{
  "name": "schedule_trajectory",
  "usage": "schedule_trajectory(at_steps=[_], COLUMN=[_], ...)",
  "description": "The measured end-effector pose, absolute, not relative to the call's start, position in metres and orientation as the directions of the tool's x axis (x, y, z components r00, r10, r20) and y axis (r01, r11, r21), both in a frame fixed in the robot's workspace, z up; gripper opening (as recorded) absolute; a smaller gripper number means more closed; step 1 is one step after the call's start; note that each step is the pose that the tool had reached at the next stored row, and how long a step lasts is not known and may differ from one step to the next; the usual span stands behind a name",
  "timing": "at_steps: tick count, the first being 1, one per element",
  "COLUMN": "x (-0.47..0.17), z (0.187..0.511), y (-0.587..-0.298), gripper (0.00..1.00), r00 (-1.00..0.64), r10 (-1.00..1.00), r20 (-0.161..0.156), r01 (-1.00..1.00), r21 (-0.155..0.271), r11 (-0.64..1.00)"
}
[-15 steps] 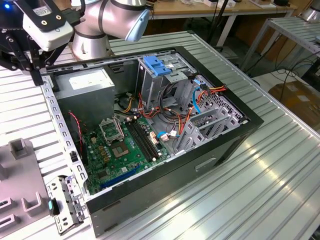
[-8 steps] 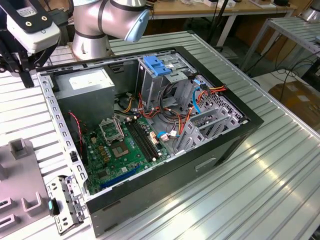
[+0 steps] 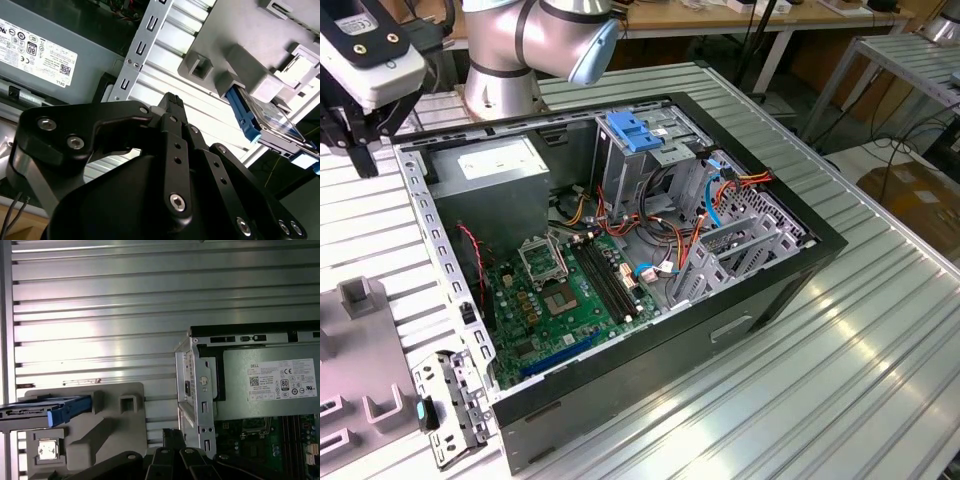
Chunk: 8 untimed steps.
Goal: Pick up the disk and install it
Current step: 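Reach for the disk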
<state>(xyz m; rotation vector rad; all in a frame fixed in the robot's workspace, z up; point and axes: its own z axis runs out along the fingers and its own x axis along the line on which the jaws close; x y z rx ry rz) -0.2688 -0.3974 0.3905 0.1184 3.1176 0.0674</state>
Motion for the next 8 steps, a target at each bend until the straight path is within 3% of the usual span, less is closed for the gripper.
schedule_trajectory(at_steps=[8], x=[-0.2808], z=[0.3903], y=[-0.3974], gripper=[0.11], r00=[-0.997], r10=[0.076], r20=[-0.017], r01=[0.075], r21=[0.044], r11=[0.996])
